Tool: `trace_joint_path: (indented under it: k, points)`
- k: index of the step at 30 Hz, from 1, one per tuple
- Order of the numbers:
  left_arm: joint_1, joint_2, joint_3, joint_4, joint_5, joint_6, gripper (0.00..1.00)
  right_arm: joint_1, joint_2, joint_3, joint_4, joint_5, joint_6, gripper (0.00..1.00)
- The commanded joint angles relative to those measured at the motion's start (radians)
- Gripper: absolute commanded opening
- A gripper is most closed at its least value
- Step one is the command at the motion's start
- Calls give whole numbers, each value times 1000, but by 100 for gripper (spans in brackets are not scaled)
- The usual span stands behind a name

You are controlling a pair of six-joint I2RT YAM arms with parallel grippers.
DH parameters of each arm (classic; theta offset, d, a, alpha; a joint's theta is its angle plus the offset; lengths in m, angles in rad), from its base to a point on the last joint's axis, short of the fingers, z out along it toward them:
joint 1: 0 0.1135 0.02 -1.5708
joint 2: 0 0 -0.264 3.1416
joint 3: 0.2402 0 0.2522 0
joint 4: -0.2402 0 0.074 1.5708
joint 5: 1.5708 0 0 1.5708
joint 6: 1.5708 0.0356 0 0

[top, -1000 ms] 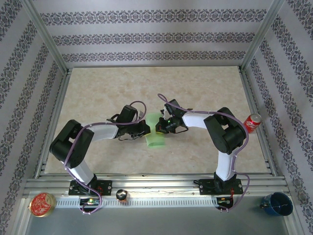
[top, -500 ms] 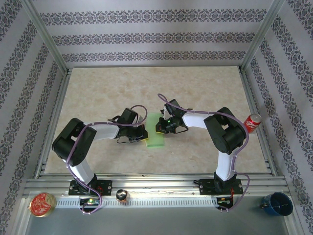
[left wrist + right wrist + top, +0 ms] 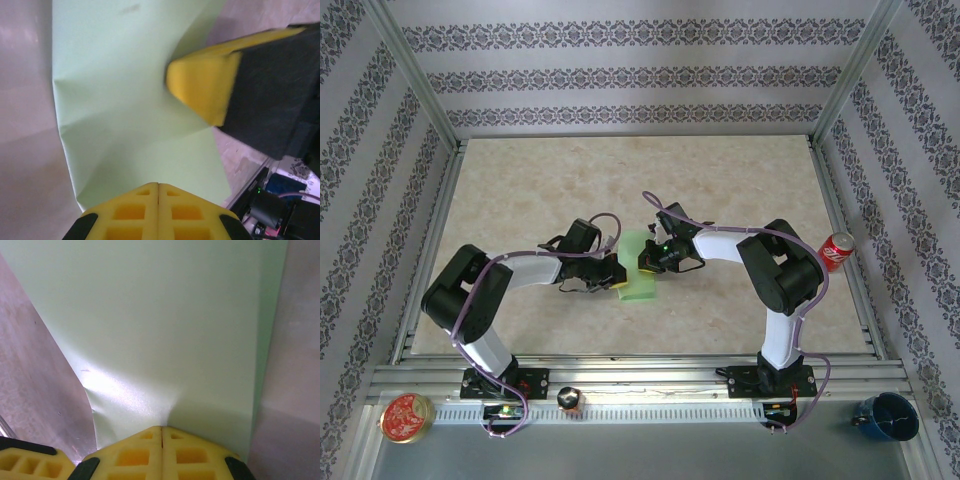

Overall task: Fold a paper plane with a square sheet of paper (pick it up from the middle)
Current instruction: First fold the square sheet of paper in half at the center of the table.

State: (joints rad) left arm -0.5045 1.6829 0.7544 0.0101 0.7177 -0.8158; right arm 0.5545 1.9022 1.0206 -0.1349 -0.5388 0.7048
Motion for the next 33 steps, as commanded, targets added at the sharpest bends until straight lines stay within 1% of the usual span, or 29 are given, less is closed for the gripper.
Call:
trace_joint_path:
  k: [1, 6, 9, 10, 14, 16, 20, 23, 26, 31, 33]
  points:
    - [-9, 30, -19, -100, 11, 68, 0, 2, 9, -22, -88, 92, 2, 0]
    - [-9, 38, -12, -206, -67, 126, 0, 2, 3, -30, -84, 94, 4, 0]
    - [-8, 23, 4, -264, -127, 141, 0, 2, 3, -33, -83, 95, 4, 0]
    - [-8, 9, 2, -260, -128, 138, 0, 2, 3, -33, -82, 95, 4, 0]
    - [-9, -46, 4, -196, -59, 103, 1, 2, 5, -38, -78, 98, 5, 0]
    - [-8, -71, -3, -132, -17, 71, 2, 2, 6, -38, -76, 96, 5, 0]
    - [-8, -96, -11, -37, -11, 29, 4, 2, 5, -38, -73, 96, 6, 0]
    - [-8, -66, 6, -7, -38, 16, 4, 2, 8, -36, -70, 93, 4, 0]
    - [-8, -25, 4, 43, -21, -4, 3, 2, 19, -32, -73, 84, 0, 0]
    - [-9, 9, -50, 53, 51, 14, 4, 4, 20, -34, -74, 85, -2, 0]
    - [-9, 17, -68, 0, 67, 55, 3, 4, 21, -32, -74, 85, -2, 0]
